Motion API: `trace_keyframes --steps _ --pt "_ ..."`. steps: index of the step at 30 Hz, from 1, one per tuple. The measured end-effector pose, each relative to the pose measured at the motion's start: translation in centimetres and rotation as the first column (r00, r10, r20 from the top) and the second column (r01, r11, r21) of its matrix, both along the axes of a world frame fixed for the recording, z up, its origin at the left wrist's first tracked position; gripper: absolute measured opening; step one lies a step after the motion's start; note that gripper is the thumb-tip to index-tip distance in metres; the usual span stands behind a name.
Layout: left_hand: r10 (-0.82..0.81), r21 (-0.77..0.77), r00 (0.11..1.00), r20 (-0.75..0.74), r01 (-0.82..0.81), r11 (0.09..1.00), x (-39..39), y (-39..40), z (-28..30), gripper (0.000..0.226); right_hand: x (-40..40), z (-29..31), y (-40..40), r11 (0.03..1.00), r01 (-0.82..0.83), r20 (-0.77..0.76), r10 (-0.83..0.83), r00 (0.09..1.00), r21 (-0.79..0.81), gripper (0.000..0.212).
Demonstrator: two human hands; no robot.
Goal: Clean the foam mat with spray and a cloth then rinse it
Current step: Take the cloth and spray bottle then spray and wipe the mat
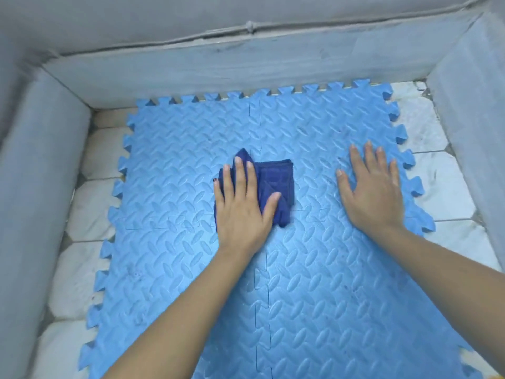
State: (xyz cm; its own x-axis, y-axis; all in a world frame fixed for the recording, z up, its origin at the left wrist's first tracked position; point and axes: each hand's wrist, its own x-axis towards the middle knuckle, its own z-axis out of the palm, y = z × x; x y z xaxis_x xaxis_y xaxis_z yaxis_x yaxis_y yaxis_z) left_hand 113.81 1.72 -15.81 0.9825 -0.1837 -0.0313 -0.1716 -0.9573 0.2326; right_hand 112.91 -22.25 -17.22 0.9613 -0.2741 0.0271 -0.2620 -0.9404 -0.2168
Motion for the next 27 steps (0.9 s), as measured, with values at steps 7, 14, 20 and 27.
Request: trace_keyframes --steps 7,14,20,27 --pt "-0.348 0.066 0.937 0.003 0.347 0.935 -2.9 -0.3 -1.2 0.059 0.0 0.0 0.3 1.000 0.017 0.001 -0.017 1.000 0.004 0.065" --pt "0.257 0.121 0.966 -0.010 -0.254 0.959 12.6 8.0 -0.7 0.056 -0.2 0.0 0.2 1.000 0.020 0.022 -0.020 1.000 0.021 0.066" --pt "0.049 0.037 0.997 -0.061 -0.047 0.998 11.7 3.9 0.2 0.054 0.0 0.1 0.4 0.999 0.025 0.026 -0.026 0.999 0.034 0.065" --pt "-0.284 -0.020 0.955 -0.083 0.283 0.959 9.5 1.9 -0.4 0.054 0.0 0.0 0.4 0.998 0.039 0.033 -0.041 0.999 0.042 0.065"
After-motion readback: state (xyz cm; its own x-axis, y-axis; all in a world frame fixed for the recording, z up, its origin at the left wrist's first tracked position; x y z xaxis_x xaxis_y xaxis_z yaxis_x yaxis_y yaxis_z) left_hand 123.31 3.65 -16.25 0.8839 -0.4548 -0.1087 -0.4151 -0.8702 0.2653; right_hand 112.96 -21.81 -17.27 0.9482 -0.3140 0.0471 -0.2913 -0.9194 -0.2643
